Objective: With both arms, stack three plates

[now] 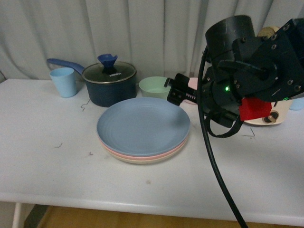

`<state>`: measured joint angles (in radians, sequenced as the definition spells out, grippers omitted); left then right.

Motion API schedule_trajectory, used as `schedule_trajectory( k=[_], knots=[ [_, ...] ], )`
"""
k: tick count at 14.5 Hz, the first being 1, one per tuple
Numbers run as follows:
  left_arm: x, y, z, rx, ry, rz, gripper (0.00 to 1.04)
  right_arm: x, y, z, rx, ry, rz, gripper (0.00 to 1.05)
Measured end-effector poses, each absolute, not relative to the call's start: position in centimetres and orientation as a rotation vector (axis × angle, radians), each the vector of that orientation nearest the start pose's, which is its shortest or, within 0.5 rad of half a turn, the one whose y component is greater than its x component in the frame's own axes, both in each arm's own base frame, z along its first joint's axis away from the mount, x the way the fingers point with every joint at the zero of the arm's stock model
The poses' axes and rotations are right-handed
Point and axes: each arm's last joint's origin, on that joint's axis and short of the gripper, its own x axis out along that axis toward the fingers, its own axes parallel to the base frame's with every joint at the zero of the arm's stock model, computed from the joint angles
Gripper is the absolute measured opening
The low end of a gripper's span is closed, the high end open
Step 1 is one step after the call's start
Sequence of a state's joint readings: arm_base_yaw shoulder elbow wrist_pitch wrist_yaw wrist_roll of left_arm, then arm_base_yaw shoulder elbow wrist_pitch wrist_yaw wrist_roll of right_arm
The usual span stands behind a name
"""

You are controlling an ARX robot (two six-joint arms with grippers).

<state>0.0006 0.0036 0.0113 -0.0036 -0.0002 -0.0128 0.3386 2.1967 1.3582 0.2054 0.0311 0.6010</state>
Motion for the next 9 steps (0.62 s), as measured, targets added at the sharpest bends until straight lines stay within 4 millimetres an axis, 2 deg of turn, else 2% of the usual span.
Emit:
schedule_trajectory(
  k=[1,2,3,4,5,7,9],
  knots=[
    [9.7,0.0,16.7,-0.013,-0.004,0.001,0.98,43.1,14.7,13.6,0.477,0.621,0.116,1.00],
    [9.7,0.0,16.7,-0.013,-0.004,0.001,0.98,42.7,14.1,15.0,0.487,0.567,0.125,0.97],
    [9.7,0.0,16.7,-0.013,-0.004,0.001,0.98,42.2,13.5,15.7,0.434,0.343,0.106,0.90],
    [9.7,0.0,16.7,-0.013,-0.004,0.001,0.98,39.4,11.3,15.7,0.284,0.161,0.032,0.76],
    [9.7,0.0,16.7,-0.013,-0.004,0.002,0.98,36.2,8.8,15.8,0.166,0.074,0.010,0.63],
    [9.7,0.0,16.7,-0.013,-0.004,0.001,0.98,32.9,6.2,17.3,0.090,-0.036,-0.020,0.47],
    [9.7,0.0,16.7,-0.013,-0.004,0.001,0.98,29.8,4.8,17.6,0.047,-0.052,-0.017,0.28]
  ],
)
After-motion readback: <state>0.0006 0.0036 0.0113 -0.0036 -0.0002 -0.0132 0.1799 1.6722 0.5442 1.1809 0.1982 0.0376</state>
